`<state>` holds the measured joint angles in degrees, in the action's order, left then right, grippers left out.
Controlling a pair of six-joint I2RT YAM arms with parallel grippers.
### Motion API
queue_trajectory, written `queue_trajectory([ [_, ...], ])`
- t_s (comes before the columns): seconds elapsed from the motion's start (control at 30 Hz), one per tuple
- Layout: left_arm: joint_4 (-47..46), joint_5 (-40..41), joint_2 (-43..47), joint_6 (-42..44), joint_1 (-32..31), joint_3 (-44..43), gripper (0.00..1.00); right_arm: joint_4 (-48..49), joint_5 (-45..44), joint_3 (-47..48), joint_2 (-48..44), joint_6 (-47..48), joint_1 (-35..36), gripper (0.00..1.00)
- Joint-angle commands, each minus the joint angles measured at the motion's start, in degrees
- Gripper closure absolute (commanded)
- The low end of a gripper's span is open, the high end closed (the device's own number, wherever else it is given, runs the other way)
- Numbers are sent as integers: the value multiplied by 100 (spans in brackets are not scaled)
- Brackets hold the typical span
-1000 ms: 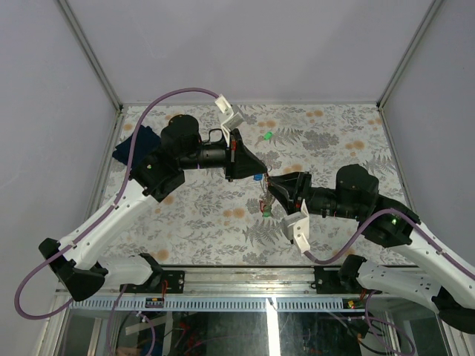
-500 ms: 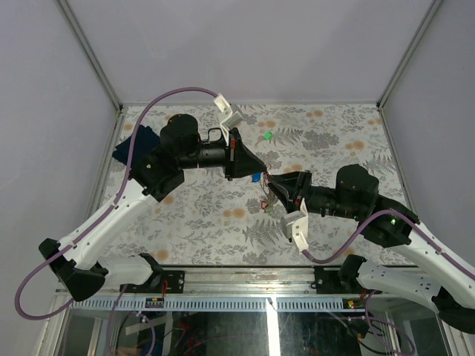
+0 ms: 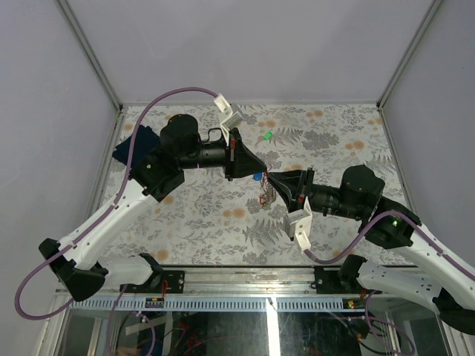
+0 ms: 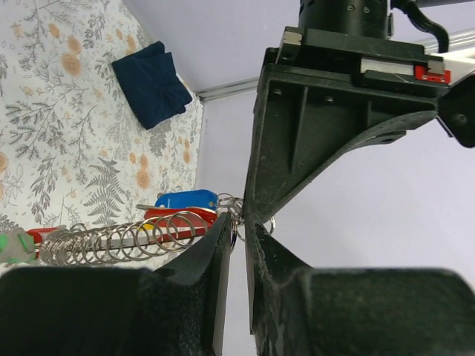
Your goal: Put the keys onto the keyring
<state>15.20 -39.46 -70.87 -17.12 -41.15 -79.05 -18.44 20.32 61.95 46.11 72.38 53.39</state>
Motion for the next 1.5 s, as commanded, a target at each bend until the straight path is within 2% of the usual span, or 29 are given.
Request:
queue_trajectory([
  [0.0, -367, -78, 108, -73, -4, -46, 100, 444, -95, 10, -94, -147, 55, 81],
  [0.53, -353, -75, 110, -72, 0, -59, 100, 221, -133, -61, -77, -265, 55, 78],
  [0.73, -342, -62, 138, -56, -1, -67, 100, 183, -168, -5, -58, -343, 50, 86],
  [0.87, -349, -62, 142, -45, 0, -80, 100, 127, -202, 75, -21, -519, 51, 97],
  [0.93, -372, -75, 145, -41, -3, -68, 100, 86, -222, 146, -2, -699, 54, 100],
  [1.17, -476, -93, 170, -23, 4, 62, 100, -423, -378, 815, 304, -1910, 51, 100],
  [1.47, -616, -109, 202, -5, 31, 211, 84, -354, -344, 912, 232, -3521, 50, 100],
])
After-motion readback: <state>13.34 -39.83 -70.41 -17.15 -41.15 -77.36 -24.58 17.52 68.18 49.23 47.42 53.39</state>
